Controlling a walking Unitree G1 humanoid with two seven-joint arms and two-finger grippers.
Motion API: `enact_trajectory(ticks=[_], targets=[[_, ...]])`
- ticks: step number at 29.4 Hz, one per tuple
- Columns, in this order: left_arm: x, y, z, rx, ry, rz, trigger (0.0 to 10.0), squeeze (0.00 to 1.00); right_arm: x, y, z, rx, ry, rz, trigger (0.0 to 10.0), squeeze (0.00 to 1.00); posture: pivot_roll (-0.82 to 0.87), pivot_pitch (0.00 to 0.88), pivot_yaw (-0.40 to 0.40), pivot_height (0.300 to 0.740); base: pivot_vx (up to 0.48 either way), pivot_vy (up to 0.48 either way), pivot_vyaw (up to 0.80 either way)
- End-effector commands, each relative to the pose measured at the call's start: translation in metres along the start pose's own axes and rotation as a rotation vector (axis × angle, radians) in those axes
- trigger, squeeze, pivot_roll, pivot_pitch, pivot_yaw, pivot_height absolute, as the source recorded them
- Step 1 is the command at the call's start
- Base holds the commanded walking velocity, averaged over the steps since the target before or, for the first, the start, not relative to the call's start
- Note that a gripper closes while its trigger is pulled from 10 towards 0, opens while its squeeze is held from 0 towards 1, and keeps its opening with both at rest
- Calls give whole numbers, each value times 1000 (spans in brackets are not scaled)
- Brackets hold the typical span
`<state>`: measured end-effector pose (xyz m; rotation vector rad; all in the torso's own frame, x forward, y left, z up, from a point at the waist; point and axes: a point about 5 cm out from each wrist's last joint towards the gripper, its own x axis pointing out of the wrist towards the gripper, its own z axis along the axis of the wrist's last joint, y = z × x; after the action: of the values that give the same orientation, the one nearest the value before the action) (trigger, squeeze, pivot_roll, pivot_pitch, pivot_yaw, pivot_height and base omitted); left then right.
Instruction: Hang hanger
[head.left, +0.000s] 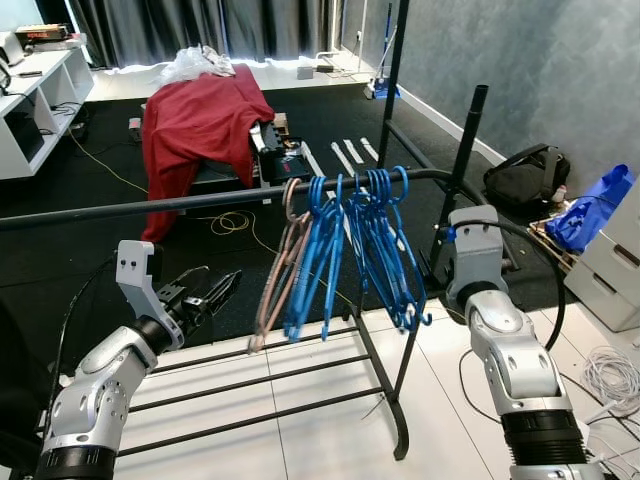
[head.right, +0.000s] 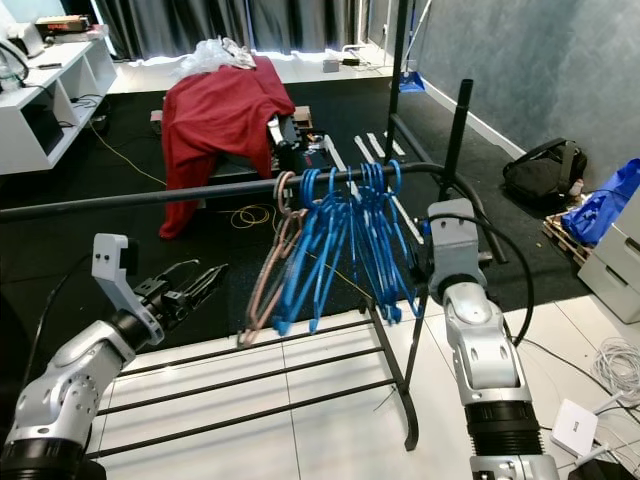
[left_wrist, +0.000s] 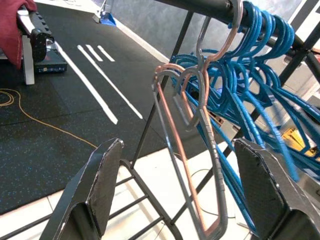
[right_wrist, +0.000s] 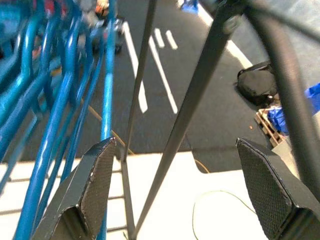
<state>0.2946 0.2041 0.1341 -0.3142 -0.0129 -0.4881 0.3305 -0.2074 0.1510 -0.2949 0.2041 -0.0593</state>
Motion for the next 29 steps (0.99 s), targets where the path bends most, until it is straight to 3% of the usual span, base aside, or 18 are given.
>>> enact_trajectory(ticks=[1,14,20,29], targets=[[-2,1,2,4,-3,3,10000,0,5,-2,-8,-35,46,25,10000,0,-52,8,-21,740,0,0,0],[-6,1,1,16,7,0,10000,0,19,-9,-4,-41,67,50,10000,0,-31,7,-10,740,0,0,0],[-9,1,-1,21,23,-2,10000,0,27,-9,15,17,-24,65,10000,0,-21,11,-3,740,0,0,0],[-12,0,-1,18,31,-5,10000,0,29,-4,17,40,-35,84,10000,0,-19,23,4,740,0,0,0]])
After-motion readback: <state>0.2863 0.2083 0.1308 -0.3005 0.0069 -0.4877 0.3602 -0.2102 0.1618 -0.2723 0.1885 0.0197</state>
